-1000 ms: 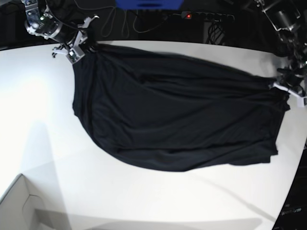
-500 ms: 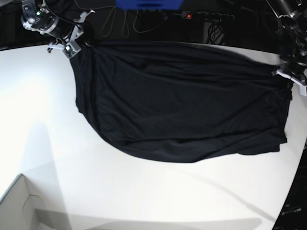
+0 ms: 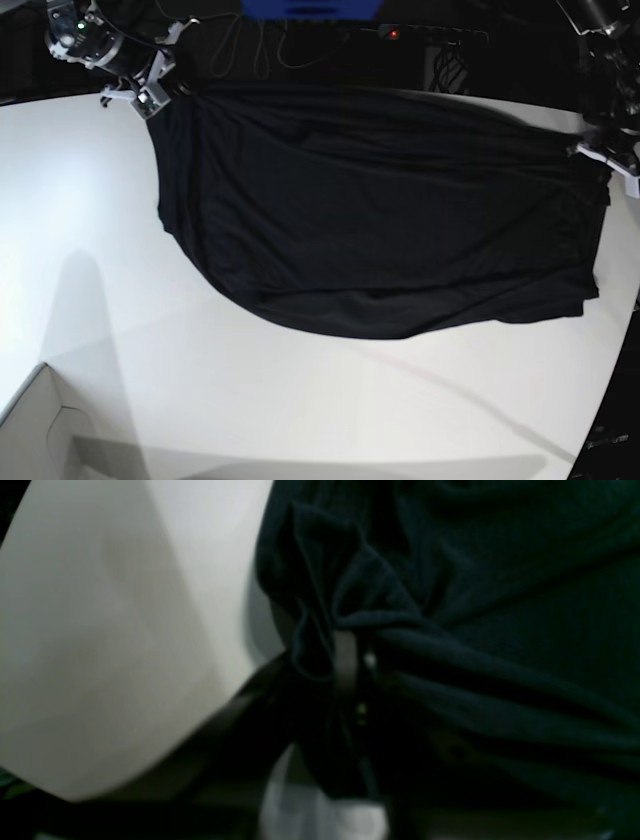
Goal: Layout the t-shirt on the table in an organized manner, then fold the t-shirt properly
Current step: 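Move the left gripper along the shirt edge and regrasp it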
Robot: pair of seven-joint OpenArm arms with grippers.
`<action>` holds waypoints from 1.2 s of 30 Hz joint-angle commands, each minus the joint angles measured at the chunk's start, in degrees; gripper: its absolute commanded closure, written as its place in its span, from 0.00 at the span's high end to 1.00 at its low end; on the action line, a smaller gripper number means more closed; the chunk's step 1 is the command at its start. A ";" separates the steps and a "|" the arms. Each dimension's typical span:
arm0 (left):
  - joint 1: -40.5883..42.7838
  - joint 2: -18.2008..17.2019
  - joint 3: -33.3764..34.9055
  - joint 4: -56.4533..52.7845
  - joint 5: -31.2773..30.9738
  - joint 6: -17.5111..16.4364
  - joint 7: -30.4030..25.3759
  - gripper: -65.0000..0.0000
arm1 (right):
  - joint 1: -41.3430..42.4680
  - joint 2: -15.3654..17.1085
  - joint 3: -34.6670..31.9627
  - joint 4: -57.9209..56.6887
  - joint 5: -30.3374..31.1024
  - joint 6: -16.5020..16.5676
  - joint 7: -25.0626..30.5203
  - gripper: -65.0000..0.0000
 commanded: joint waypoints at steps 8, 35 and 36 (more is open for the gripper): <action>0.57 -1.26 -0.35 0.94 -0.49 0.22 -0.86 0.47 | -0.41 0.53 0.66 0.94 0.44 0.03 0.76 0.03; -0.66 -1.09 -5.27 4.90 -5.68 0.22 -0.86 0.48 | -1.47 -3.25 5.76 12.63 0.62 0.03 0.67 0.50; -0.66 -1.09 -5.27 4.90 -5.77 0.22 -0.86 0.48 | -0.85 -3.25 5.76 12.63 0.62 0.03 0.49 0.50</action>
